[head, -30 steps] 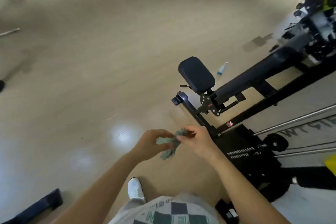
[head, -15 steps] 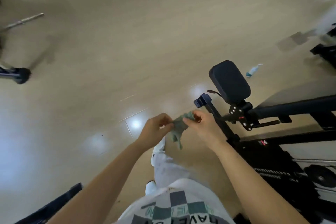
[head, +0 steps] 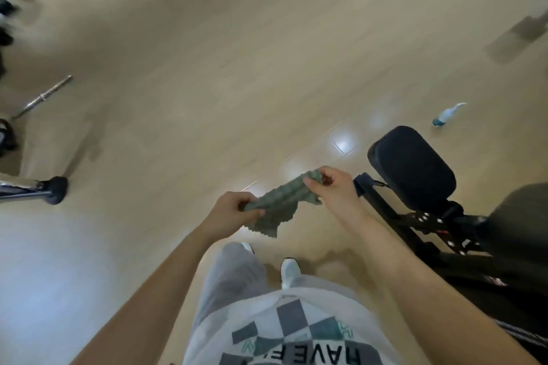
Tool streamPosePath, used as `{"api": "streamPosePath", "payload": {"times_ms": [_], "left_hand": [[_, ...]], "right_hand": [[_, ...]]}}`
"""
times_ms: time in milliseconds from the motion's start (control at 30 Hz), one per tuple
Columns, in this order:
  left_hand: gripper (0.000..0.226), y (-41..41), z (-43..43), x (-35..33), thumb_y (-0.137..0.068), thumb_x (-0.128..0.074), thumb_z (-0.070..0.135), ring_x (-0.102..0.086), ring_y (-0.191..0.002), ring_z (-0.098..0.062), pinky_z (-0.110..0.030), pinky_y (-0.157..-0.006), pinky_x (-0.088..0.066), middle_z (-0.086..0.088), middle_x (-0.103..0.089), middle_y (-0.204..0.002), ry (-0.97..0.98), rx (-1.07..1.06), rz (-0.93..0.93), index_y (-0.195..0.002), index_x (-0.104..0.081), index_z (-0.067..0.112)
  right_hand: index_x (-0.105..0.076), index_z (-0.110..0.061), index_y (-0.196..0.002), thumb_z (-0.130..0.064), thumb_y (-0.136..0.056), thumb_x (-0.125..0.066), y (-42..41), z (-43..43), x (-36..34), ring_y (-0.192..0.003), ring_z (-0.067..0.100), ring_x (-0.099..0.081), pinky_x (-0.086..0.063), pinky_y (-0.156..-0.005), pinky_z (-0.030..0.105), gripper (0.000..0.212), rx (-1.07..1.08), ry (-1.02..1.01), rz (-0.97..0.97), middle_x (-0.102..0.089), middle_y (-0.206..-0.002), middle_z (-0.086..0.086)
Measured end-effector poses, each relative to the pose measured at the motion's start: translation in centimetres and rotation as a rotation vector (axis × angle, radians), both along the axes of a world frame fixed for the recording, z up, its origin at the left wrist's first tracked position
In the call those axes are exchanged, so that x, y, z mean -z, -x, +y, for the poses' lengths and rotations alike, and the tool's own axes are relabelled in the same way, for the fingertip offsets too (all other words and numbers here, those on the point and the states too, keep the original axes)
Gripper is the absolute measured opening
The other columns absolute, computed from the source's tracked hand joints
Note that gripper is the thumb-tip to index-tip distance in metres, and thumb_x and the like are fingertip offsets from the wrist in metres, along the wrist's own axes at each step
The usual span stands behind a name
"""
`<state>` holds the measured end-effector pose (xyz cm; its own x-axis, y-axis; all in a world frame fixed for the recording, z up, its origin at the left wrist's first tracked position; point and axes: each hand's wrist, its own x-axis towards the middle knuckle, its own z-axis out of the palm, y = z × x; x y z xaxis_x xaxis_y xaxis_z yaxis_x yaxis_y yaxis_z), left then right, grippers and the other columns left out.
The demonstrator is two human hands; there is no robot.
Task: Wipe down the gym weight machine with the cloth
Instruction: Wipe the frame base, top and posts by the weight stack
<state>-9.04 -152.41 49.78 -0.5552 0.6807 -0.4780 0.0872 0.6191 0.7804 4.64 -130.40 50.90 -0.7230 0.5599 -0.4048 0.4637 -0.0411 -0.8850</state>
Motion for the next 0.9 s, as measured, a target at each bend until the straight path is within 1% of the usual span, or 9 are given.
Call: {"api": "streamPosePath", "payload": {"times_ms": [100, 200, 267, 367, 467, 567, 667, 800, 900], "left_hand": [[0.011, 5.8, 2.5, 1.1, -0.089, -0.077, 0.020, -0.069, -0.076, -0.030, -0.040, -0.075, -0.055, -0.009, -0.073, -0.078, -0.072, -0.117, -0.114, -0.082, -0.072, 0.013], [0.009, 11.9, 6.3, 2.4, -0.091, -0.074, 0.019, -0.067, -0.081, -0.025, -0.042, -0.082, -0.055, -0.006, -0.071, -0.083, -0.140, -0.268, -0.278, -0.089, -0.071, 0.011], [0.005, 16.3, 9.4, 3.1, -0.095, -0.069, 0.013, -0.063, -0.080, -0.024, -0.042, -0.078, -0.053, -0.005, -0.071, -0.082, -0.207, -0.329, -0.352, -0.095, -0.071, 0.009], [0.009, 22.9, 14.8, 3.0, -0.098, -0.065, 0.014, -0.062, -0.072, -0.018, -0.029, -0.063, -0.048, -0.001, -0.070, -0.081, -0.259, -0.308, -0.350, -0.102, -0.071, 0.008], [0.014, 28.6, 21.2, 1.6, -0.099, -0.062, 0.013, -0.063, -0.074, -0.016, -0.023, -0.058, -0.049, -0.005, -0.069, -0.087, -0.284, -0.179, -0.385, -0.109, -0.068, 0.005], [0.009, 33.8, 28.4, 0.2, -0.099, -0.063, 0.013, -0.061, -0.076, -0.014, -0.026, -0.068, -0.048, -0.005, -0.066, -0.086, -0.271, 0.063, -0.341, -0.102, -0.068, 0.006], [0.007, 37.6, 35.8, -0.9, -0.099, -0.063, 0.012, -0.057, -0.066, -0.008, -0.020, -0.064, -0.047, 0.003, -0.062, -0.076, -0.243, 0.284, -0.315, -0.093, -0.066, 0.011], [0.012, 41.7, 45.6, -1.0, -0.101, -0.061, 0.013, -0.056, -0.061, -0.009, -0.020, -0.054, -0.043, -0.003, -0.061, -0.079, -0.202, 0.444, -0.308, -0.103, -0.066, 0.003], [0.018, 44.0, 52.9, 0.0, -0.100, -0.062, 0.021, -0.045, -0.055, -0.019, -0.025, -0.046, -0.028, -0.011, -0.054, -0.077, -0.154, 0.511, -0.315, -0.106, -0.067, 0.005]], "right_hand": [[-0.070, -0.009, -0.093, -0.020, -0.091, -0.072, 4.5, 2.9, 0.9, -0.076, 0.014, -0.060, -0.055, -0.069, 0.029, 0.011, 0.067, -0.011, -0.040, -0.069, -0.090, 0.017], [-0.067, -0.011, -0.093, -0.017, -0.094, -0.068, 9.0, 6.0, 2.1, -0.086, 0.017, -0.063, -0.059, -0.074, 0.029, 0.007, 0.147, 0.026, -0.087, -0.068, -0.093, 0.010], [-0.064, -0.011, -0.092, -0.013, -0.096, -0.065, 12.4, 7.7, 2.5, -0.091, 0.018, -0.064, -0.058, -0.069, 0.023, 0.005, 0.216, 0.087, -0.087, -0.067, -0.096, 0.008], [-0.062, -0.012, -0.089, -0.011, -0.097, -0.063, 17.7, 10.2, 2.3, -0.077, 0.015, -0.063, -0.053, -0.055, 0.015, 0.008, 0.352, 0.111, -0.163, -0.064, -0.092, 0.010], [-0.067, -0.007, -0.092, -0.008, -0.090, -0.070, 21.8, 13.4, 2.2, -0.071, 0.011, -0.062, -0.048, -0.061, 0.016, 0.004, 0.371, -0.057, -0.228, -0.067, -0.089, 0.006], [-0.068, -0.015, -0.110, -0.016, -0.088, -0.074, 25.7, 17.6, 1.4, -0.093, 0.015, -0.067, -0.051, -0.073, 0.021, 0.023, 0.399, -0.117, -0.273, -0.069, -0.108, -0.003], [-0.065, -0.025, -0.117, -0.026, -0.088, -0.075, 29.6, 22.3, 0.0, -0.100, 0.009, -0.066, -0.054, -0.082, 0.024, 0.031, 0.438, -0.154, -0.176, -0.065, -0.117, -0.014], [-0.061, -0.030, -0.124, -0.026, -0.086, -0.078, 34.6, 29.5, 0.6, -0.115, 0.008, -0.057, -0.049, -0.092, 0.024, 0.042, 0.399, -0.056, -0.009, -0.059, -0.129, -0.016], [-0.058, -0.032, -0.131, -0.024, -0.084, -0.079, 37.9, 36.0, 2.4, -0.124, 0.004, -0.050, -0.042, -0.099, 0.017, 0.052, 0.306, -0.007, 0.024, -0.059, -0.131, -0.017]]}}
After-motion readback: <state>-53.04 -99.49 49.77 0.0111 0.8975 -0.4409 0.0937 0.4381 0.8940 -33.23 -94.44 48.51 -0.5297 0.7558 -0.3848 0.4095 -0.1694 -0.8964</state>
